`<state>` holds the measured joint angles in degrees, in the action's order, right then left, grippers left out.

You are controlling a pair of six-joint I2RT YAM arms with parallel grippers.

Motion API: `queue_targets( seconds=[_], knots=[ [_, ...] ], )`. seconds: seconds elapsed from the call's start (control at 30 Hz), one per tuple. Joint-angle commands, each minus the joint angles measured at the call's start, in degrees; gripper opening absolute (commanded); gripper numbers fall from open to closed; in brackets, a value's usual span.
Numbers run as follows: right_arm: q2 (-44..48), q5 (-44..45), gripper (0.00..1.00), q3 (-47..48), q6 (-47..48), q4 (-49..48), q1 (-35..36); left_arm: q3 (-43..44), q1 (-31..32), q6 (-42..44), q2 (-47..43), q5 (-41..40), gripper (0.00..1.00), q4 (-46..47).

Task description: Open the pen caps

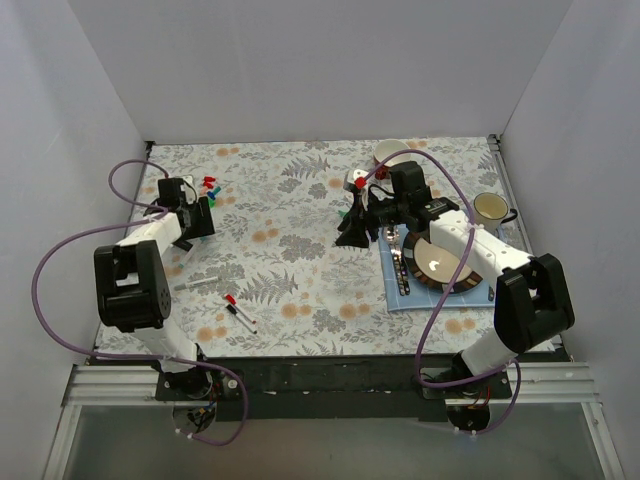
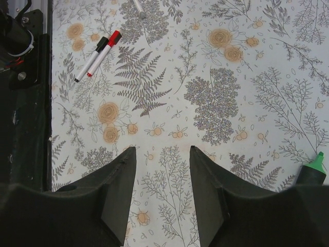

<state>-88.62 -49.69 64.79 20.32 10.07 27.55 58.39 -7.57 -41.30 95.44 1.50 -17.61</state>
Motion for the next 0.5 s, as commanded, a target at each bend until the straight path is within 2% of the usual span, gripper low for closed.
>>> queue_targets(
  seconds=[0.0, 0.37, 0.47],
  knots=[
    [0.5, -1.5, 0.54, -0.3, -0.5, -1.9, 0.2, 3.1, 1.0, 2.6, 2.1, 0.3, 0.55, -1.0],
    [0.1, -2.2, 0.54, 0.0, -0.6, -1.5, 0.2, 2.8, 1.8, 2.8, 2.2, -0.8, 0.53, -0.1],
    [0.0, -2.2, 0.54, -0.1, -0.7, -1.6, 0.3, 2.9, 2.4, 2.9, 2.8, -3.3, 0.53, -0.1]
  ],
)
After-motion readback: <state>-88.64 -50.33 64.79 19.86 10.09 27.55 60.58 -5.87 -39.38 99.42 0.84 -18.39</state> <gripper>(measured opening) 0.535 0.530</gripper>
